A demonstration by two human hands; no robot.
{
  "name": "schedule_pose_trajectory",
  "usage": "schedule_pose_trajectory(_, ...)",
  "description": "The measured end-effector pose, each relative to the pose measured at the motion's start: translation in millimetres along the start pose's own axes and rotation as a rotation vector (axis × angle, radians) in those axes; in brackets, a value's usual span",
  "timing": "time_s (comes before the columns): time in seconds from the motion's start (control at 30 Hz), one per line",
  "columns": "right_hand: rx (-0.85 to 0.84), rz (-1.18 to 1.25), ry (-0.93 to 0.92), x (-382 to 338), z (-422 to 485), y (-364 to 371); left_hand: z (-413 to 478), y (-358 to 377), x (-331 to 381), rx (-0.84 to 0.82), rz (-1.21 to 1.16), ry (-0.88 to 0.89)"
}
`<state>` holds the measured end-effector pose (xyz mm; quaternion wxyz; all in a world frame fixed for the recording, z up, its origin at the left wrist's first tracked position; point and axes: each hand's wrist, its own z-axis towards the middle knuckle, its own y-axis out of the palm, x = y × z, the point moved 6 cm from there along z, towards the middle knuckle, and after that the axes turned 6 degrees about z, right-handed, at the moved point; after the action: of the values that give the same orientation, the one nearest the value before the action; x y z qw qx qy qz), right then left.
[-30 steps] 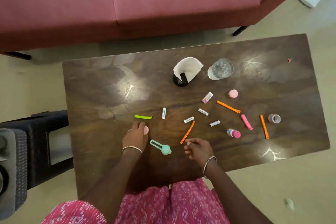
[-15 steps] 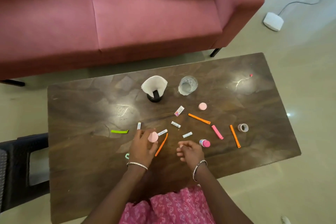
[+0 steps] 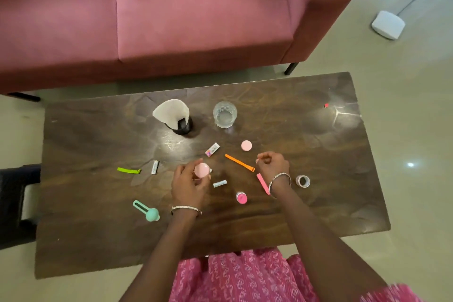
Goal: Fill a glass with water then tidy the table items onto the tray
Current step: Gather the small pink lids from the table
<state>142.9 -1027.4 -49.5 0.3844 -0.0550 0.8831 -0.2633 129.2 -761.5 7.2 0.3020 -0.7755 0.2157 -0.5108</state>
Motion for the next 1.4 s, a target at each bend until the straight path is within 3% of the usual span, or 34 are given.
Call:
schedule_pose_trajectory(0.3,-0.274,-0.431,-0.186,-16.5,59.6,59.8,14.0,-0.4,-4.5,0.074,0.110,-0.020)
schedule_pose_trajectory(0.77,-0.269,-0.637,-0.306,6.9,73.5,80.8,-2.9,3.6,-26.6,0.030,0.085,-0.036)
schedule_pose_trajectory(1.03,-0.156,-0.411,-0.300,-10.3,3.4,73.9,-35.7,-42.1,-50.1,0.067,0.026,-0.062)
schedule_pose_trajectory(1.4,-0.207,-0.142,-0.549,-37.4,-232.5,132.4,-118.4,-152.7,-119.8,0.114,0.033,-0.029)
